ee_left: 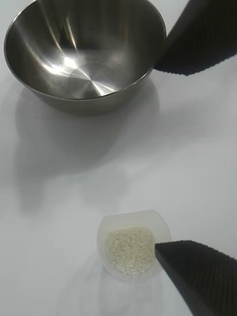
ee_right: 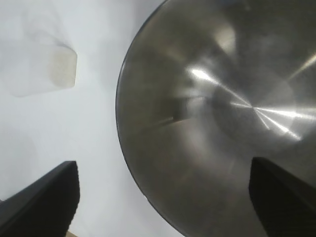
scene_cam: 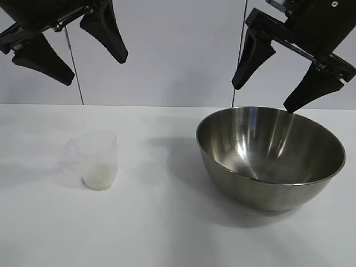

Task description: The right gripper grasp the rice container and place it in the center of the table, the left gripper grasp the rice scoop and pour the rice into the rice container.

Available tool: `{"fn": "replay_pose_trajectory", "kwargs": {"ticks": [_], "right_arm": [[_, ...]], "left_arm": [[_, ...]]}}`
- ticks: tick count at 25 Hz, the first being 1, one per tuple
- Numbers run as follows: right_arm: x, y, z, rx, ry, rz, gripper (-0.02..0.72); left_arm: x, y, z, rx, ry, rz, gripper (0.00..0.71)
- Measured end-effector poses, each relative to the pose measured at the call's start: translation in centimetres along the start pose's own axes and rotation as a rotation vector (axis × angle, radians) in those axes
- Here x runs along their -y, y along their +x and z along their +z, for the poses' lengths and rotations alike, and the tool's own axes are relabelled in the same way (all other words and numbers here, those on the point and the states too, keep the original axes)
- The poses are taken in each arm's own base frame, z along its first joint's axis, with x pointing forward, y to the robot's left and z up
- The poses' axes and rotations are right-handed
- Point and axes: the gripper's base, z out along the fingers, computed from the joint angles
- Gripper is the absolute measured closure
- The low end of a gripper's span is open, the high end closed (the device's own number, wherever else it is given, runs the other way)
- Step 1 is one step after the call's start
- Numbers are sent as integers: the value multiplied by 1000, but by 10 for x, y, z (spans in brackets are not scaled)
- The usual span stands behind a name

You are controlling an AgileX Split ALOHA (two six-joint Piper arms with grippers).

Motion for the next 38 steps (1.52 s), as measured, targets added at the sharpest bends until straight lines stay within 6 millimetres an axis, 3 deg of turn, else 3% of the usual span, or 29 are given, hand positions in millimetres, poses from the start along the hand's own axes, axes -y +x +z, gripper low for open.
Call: {"fn": "replay_pose_trajectory", "kwargs": {"ticks": [5,12,20,23,30,38], "right_arm": [[2,2,-9,17,57,-28,64],[15,9,-26,-7,267,-74,64],[25,8,-30,-14,383,-122,64],[30,7,-22,-36,402,-114,64],[55,0,4,-83,428,-31,64],[96,-2,-7,-42,384,101,118]], "left_arm": [[0,0,0,1,0,0,53],[0,-1,0,7,0,-1,53],[0,-2,0,22,-2,-1,53],[0,-2,0,22,-2,-1,53],[0,-2,0,22,-2,-1,53],[0,-2,0,22,-2,0,53]]}}
